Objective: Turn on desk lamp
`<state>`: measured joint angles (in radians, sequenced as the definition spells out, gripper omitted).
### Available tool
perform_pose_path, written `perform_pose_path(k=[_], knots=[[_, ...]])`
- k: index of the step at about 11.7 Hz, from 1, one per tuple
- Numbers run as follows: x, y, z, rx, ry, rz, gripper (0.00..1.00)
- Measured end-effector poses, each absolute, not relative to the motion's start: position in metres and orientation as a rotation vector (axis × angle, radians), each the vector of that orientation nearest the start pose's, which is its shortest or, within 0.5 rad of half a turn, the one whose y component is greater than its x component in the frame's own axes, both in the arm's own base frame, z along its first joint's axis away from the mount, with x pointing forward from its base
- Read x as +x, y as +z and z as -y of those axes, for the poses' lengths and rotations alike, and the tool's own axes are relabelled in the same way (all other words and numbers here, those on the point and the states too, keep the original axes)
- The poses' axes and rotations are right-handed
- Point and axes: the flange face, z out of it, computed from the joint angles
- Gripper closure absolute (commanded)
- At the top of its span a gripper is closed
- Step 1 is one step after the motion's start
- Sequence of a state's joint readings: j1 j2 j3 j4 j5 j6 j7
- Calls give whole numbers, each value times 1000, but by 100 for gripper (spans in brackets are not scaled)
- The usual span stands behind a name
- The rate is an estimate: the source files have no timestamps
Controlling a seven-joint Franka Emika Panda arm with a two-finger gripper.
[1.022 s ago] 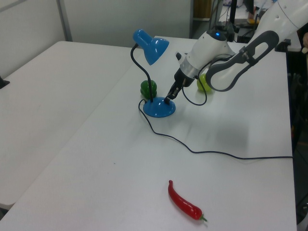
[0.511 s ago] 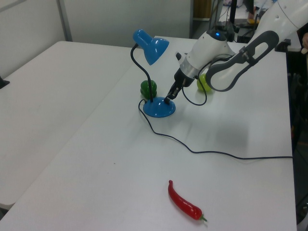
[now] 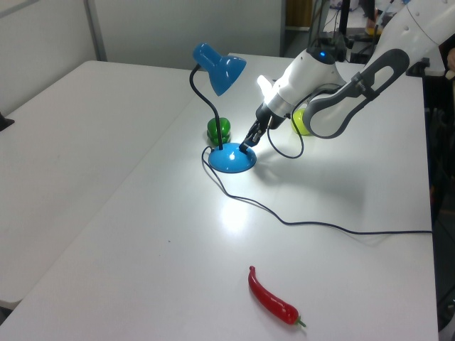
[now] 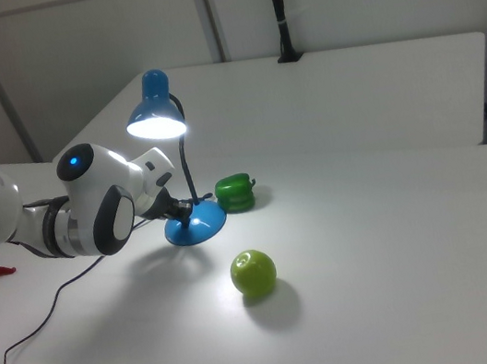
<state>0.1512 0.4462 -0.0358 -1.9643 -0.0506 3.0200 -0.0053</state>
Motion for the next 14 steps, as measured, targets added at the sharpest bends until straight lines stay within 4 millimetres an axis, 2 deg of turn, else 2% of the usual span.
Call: perform_pose_path(k=[5,7,11,12,13,14], knots=[[654,316,-81,-2992,-929,263,100],[649,321,-78,-3025,-837,260,100],[632,346,-80,-3091,-602,266,98],[625,353,-81,-3111,-507,270,87],[615,364,-81,-3133,-394,273,71],[605,376,-82,-3148,-292,275,41]])
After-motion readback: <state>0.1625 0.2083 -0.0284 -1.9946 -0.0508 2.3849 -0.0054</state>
